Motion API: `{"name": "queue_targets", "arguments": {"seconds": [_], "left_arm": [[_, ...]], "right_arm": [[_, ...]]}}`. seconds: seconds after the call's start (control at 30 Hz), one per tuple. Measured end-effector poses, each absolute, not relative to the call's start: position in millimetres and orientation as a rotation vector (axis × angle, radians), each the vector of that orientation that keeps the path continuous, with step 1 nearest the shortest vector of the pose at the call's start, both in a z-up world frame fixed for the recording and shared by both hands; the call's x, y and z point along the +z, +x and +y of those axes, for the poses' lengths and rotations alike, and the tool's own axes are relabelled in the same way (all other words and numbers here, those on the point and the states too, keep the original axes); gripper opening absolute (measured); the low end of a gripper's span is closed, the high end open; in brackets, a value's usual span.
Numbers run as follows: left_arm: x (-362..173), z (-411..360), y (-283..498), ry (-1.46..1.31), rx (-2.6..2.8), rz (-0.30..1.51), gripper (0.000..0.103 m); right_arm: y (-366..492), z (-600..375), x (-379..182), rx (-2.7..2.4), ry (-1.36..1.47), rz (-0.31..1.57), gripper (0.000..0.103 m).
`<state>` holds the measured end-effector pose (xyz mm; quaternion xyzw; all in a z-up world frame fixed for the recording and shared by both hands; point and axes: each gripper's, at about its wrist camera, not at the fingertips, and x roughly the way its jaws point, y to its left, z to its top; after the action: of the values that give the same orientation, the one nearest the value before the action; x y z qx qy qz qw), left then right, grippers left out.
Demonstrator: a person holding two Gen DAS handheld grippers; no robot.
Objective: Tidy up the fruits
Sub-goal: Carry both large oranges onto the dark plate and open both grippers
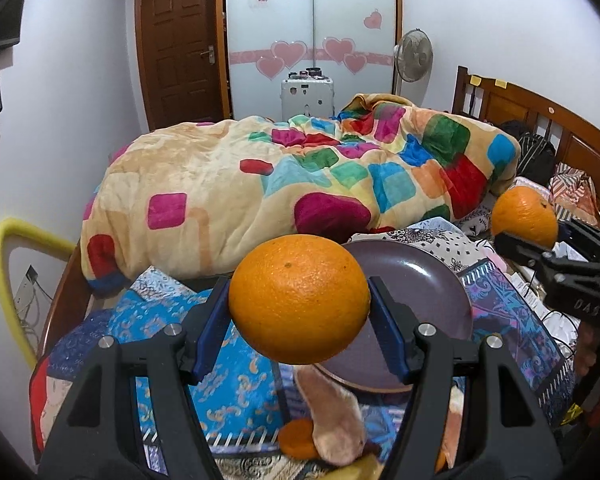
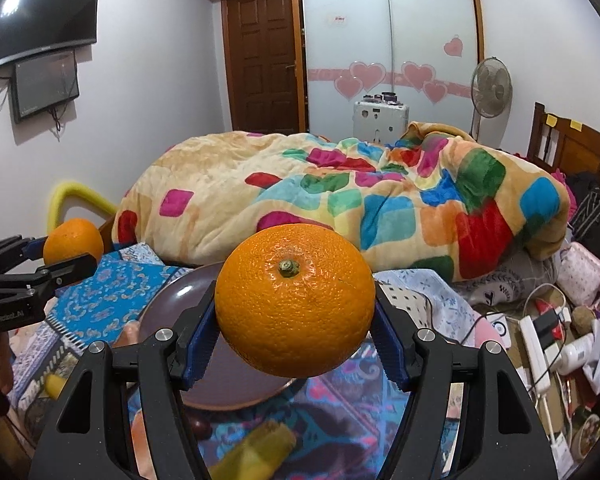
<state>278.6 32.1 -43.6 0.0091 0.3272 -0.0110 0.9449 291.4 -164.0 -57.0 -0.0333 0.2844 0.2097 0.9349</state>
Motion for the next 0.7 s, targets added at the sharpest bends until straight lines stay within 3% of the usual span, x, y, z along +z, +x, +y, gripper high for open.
{"name": "queue_targets", "arguments": {"seconds": [0.7], "left_arm": [[-100.2, 17.1, 364.4, 0.059, -0.041, 0.920, 0.066]], "right_arm": [[354.2, -119.4, -113.7, 0.477, -0.221, 0.797, 0.066]]}}
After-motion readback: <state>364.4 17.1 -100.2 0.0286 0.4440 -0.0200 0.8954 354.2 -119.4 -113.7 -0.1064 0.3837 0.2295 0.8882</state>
